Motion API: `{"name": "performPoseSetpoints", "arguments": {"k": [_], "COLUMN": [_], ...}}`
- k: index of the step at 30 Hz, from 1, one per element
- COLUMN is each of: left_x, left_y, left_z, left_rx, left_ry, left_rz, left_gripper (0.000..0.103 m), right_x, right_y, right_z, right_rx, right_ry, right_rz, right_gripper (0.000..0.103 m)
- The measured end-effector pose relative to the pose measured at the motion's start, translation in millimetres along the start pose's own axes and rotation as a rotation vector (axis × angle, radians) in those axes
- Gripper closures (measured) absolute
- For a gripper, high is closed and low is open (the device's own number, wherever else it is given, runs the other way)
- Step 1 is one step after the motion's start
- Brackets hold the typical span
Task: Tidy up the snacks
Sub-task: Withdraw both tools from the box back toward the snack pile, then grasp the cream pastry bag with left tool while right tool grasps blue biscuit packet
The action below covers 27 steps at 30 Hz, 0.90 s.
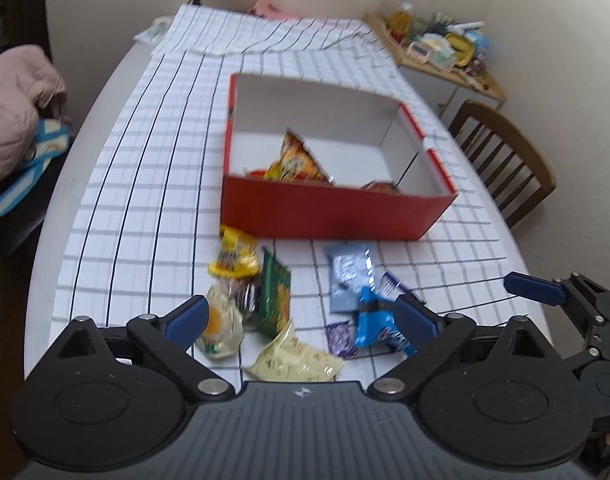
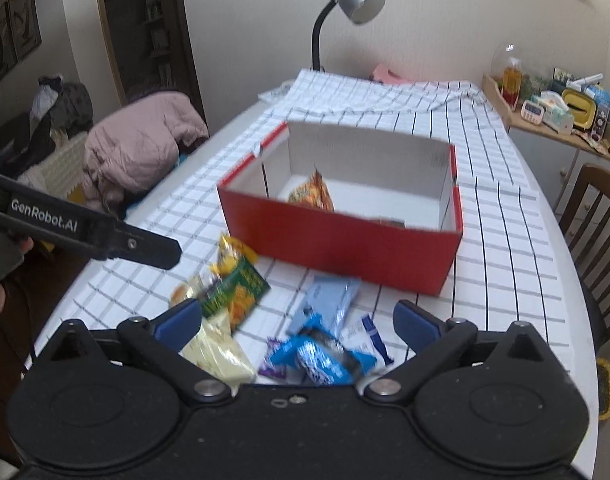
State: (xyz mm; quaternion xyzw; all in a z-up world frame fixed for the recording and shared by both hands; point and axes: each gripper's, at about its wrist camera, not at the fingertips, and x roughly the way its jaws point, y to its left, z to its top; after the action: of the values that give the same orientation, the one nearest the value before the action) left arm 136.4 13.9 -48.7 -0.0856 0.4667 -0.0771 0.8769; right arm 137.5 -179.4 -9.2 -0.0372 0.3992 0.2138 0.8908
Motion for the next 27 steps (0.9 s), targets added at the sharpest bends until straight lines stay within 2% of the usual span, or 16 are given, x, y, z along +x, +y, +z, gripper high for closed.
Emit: {"name": "performPoseSetpoints", "arguments": {"k": [9,17,23,27], "left_x": [43.2,80.0,99.9,109.1], "left_y": [-1.3,1.4,14.3,17.4], "left_z": [-22.5,-37.6,-42.1,-43.6], "left_rx": [-0.068,-0.152,-0.273,-0.326], "left_ry": [0.122,0.182,0.237,0.265], "left_rz": [0.064,0.154,0.176,0.166], "left_gripper": [0.004,0.004,0.004,0.004], "right_x": [33.4,67.3,87.1,96.7], "right_y": [-9.3,-9.1,-5.7,-3.8], "right_z": [-21.7,-31.7,-29.7,-27.1], "right_rx": [-0.084,-0.224,-0.342,-0.403], "right_ry": [0.098,0.181,0.206,0.221], "right_rz": [-0.008,0.019,0.037,0.061], "right_gripper": [0.004,0.01,0.017,0.022]}}
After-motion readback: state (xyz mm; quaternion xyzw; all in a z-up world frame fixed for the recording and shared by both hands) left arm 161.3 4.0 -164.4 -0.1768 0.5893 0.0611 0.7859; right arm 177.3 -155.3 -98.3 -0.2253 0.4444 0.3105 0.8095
